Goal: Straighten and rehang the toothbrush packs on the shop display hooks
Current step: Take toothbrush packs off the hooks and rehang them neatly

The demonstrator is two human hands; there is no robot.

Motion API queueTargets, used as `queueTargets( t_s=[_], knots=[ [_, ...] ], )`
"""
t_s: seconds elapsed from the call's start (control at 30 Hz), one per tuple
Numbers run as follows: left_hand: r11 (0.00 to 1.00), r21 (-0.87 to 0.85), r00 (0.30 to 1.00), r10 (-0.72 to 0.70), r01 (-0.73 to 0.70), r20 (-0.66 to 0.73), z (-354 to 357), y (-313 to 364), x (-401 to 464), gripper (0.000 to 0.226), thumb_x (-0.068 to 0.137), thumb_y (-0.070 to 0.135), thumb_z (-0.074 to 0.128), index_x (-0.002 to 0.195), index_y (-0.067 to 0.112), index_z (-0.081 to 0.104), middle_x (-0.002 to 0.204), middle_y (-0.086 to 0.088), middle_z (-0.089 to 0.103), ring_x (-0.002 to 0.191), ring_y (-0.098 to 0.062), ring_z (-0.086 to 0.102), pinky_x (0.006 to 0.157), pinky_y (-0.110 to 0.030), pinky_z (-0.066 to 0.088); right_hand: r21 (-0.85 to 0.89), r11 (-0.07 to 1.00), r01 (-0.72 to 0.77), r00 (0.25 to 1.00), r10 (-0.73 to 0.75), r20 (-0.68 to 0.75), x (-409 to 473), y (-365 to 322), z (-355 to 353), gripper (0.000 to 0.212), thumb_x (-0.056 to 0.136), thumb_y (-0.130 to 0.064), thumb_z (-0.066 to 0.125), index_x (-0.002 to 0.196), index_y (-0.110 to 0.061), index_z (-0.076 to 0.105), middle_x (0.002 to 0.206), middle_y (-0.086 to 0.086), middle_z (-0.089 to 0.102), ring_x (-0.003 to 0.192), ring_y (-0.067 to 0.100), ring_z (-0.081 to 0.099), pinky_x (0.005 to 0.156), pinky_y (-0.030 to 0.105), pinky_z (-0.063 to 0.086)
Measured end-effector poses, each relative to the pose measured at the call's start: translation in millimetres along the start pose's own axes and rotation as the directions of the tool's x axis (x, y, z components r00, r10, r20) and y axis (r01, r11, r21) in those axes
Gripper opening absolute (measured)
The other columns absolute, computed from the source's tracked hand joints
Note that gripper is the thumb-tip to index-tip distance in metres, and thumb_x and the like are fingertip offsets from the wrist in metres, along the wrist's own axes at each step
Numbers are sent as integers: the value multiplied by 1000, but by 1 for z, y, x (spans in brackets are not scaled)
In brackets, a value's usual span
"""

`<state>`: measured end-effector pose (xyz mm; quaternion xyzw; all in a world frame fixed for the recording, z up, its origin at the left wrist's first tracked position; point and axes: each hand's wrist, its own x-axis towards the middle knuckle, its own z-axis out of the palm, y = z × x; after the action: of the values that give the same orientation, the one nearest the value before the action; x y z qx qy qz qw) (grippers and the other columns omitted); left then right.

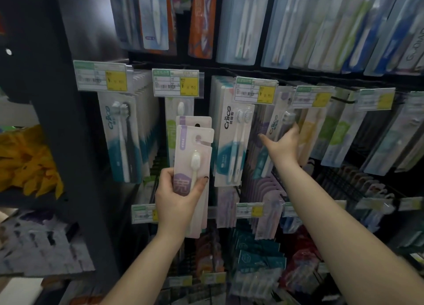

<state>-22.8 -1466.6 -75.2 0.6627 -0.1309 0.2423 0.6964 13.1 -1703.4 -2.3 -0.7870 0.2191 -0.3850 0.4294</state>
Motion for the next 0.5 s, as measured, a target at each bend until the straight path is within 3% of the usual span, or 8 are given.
queueTargets(
  t_s=[0.27,0.5],
  knots=[
    [1000,17,1000,-16,16,-3,-2,-4,0,35,68,28,78,78,26,45,74,3,53,67,-15,52,65,-36,48,-23,1000,10,997,-12,-71,2,5,2,93,74,-33,76,143,-3,21,142,14,34,133,28,34,110,40,33],
    [998,27,999,-50,50,13,-3,-5,0,34,67,27,78,79,26,46,75,3,55,67,-14,53,64,-35,50,15,999,28,996,-27,-86,-4,6,2,91,77,-31,74,144,-7,17,146,11,29,135,25,30,109,34,30]
  ],
)
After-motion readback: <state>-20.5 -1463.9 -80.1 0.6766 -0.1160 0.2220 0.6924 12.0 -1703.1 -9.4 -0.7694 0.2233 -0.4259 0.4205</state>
